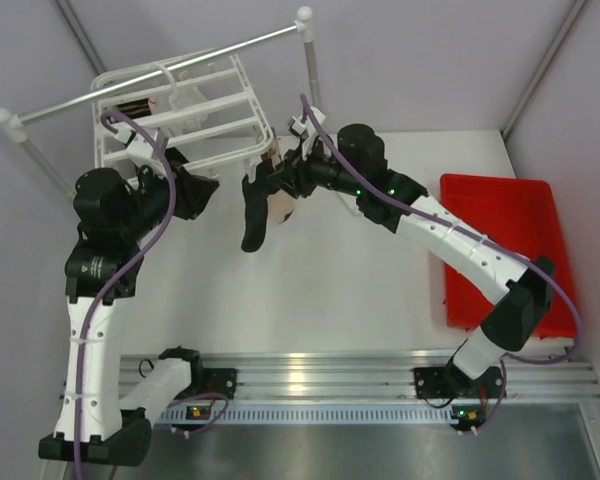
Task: Clip the socks to the hanger
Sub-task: Open the clamp at the hanger.
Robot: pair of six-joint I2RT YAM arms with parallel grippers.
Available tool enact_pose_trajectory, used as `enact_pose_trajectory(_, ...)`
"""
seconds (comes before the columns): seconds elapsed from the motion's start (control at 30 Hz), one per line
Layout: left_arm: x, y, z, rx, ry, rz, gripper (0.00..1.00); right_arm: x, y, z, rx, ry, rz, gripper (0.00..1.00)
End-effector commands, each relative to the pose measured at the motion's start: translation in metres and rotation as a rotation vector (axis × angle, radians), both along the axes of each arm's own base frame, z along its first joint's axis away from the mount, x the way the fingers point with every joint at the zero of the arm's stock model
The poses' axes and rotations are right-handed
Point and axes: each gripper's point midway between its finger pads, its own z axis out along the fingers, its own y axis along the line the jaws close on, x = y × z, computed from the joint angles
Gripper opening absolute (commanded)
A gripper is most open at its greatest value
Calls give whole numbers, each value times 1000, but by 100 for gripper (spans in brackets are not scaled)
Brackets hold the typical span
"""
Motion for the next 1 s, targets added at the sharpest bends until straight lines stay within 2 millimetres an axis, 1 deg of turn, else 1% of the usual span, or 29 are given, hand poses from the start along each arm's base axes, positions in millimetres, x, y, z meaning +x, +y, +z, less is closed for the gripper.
enact_pose_trajectory(0.0, 3, -4, 17, 4, -81, -31, 35, -11, -21, 36, 44, -105, -6, 35)
enact_pose_trajectory(0.03, 4, -4, 18, 4, -84, -31, 35, -18, -24, 34, 52, -105, 6, 35)
enact_pose_trajectory(0.07, 4, -5, 19, 3, -89, -34, 35, -25, -23, 45, 92, -134, 40, 35)
enact_pose_trajectory(0.13, 6, -5, 20, 4, -90, -39, 35, -42, -22, 49, 144, -136, 104, 36)
enact_pose_trajectory(0.17, 6, -6, 22, 2, -92, -42, 35, -55, -18, 60, 194, -145, 161, 37)
enact_pose_trajectory(0.2, 7, -6, 22, 1, -90, -43, 35, -61, -16, 62, 213, -145, 183, 37)
enact_pose_trajectory(0.23, 8, -7, 22, 1, -90, -46, 35, -72, -10, 60, 232, -124, 216, 40)
enact_pose_trajectory(0.3, 9, -8, 23, -4, -89, -49, 35, -81, -2, 62, 257, -136, 243, 43)
enact_pose_trajectory(0.33, 9, -8, 24, -6, -89, -50, 35, -88, 6, 55, 254, -129, 261, 43)
enact_pose_trajectory(0.37, 10, -8, 23, -13, -83, -50, 35, -89, 9, 58, 277, -143, 253, 43)
enact_pose_trajectory(0.4, 11, -9, 24, -18, -80, -51, 35, -92, 13, 57, 284, -146, 254, 44)
enact_pose_trajectory(0.43, 12, -10, 25, -25, -79, -53, 35, -99, 21, 47, 285, -134, 265, 44)
enact_pose_trajectory(0.47, 12, -11, 25, -36, -74, -57, 35, -98, 24, 53, 322, -160, 241, 45)
enact_pose_trajectory(0.5, 14, -12, 25, -42, -68, -61, 35, -100, 27, 51, 336, -169, 238, 46)
enact_pose_trajectory(0.53, 16, -12, 25, -53, -63, -60, 35, -108, 34, 39, 332, -162, 250, 47)
enact_pose_trajectory(0.57, 16, -13, 27, -66, -56, -60, 35, -106, 36, 44, 365, -184, 219, 47)
enact_pose_trajectory(0.63, 20, -14, 25, -76, -40, -63, 35, -112, 44, 40, 371, -193, 211, 48)
enact_pose_trajectory(0.7, 24, -15, 25, -89, -27, -62, 35, -113, 49, 41, 388, -204, 198, 49)
enact_pose_trajectory(0.73, 25, -15, 25, -93, -23, -61, 35, -115, 55, 38, 382, -214, 198, 50)
enact_pose_trajectory(0.8, 27, -17, 27, -111, -19, -65, 35, -109, 58, 40, 396, -244, 149, 50)
enact_pose_trajectory(0.83, 28, -18, 28, -118, -19, -70, 36, -105, 63, 34, 394, -244, 128, 50)
enact_pose_trajectory(0.87, 28, -20, 29, -131, -15, -75, 36, -95, 61, 37, 415, -252, 72, 50)
enact_pose_trajectory(0.93, 30, -22, 30, -142, -7, -84, 36, -81, 67, 29, 411, -253, 13, 50)
enact_pose_trajectory(0.97, 30, -23, 32, -152, -6, -86, 36, -70, 63, 31, 428, -254, -49, 50)
